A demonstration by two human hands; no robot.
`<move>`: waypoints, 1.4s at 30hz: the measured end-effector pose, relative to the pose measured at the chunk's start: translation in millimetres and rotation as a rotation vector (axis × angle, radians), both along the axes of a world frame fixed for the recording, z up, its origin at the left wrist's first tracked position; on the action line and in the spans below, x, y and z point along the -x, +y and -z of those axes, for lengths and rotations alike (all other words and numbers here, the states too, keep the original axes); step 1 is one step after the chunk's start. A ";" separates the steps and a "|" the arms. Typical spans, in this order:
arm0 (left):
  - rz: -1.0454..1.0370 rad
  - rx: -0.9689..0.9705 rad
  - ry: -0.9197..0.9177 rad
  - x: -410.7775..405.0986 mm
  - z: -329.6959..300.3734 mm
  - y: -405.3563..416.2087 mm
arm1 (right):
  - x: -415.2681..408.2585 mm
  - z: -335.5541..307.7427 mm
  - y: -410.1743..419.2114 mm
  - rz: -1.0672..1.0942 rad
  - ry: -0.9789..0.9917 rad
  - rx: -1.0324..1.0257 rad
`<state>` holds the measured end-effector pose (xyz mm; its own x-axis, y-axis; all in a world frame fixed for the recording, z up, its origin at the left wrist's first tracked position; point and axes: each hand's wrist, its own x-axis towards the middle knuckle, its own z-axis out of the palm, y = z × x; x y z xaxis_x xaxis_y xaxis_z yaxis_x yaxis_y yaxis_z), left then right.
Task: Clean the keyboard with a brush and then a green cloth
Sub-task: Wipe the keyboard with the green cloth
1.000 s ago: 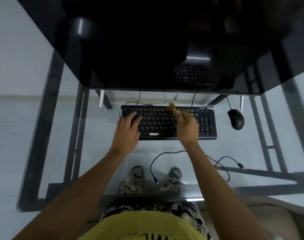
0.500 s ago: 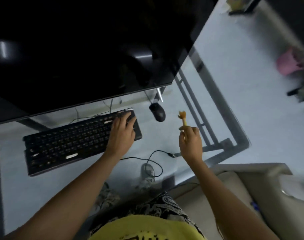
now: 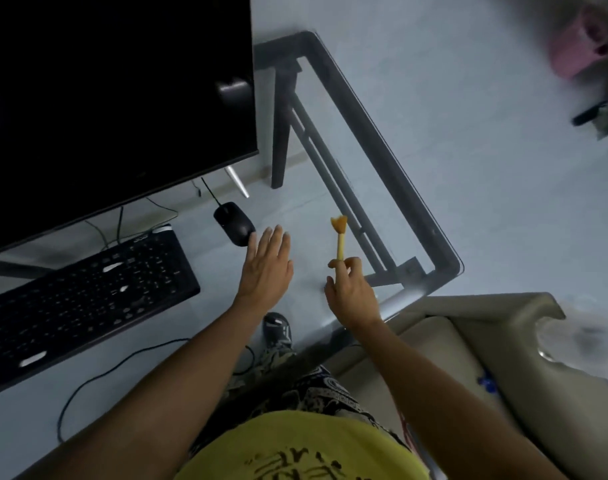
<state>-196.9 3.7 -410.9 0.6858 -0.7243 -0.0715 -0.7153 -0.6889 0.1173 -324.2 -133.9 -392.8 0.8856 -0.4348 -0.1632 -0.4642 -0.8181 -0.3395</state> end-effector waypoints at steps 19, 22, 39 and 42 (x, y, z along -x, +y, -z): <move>0.051 0.740 -0.628 -103.6 -348.9 -41.9 | -207.1 -351.1 -46.8 -0.011 -1.191 -0.195; -0.073 0.713 -0.782 -137.0 -409.0 -23.3 | -259.2 -418.3 -42.0 -0.092 -1.237 -0.235; -0.332 0.440 -0.769 -178.7 -376.1 13.0 | -378.4 -395.2 -38.7 -0.010 -0.329 -0.164; -0.338 0.442 -0.752 -178.2 -377.6 13.1 | -381.3 -398.9 -44.0 -0.050 -0.303 -0.240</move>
<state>-18.7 16.8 -33.3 0.6191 -0.3336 0.7109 -0.4796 -0.8775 0.0059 57.2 -177.9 6.1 0.9284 -0.3712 0.0171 -0.2753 -0.7180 -0.6392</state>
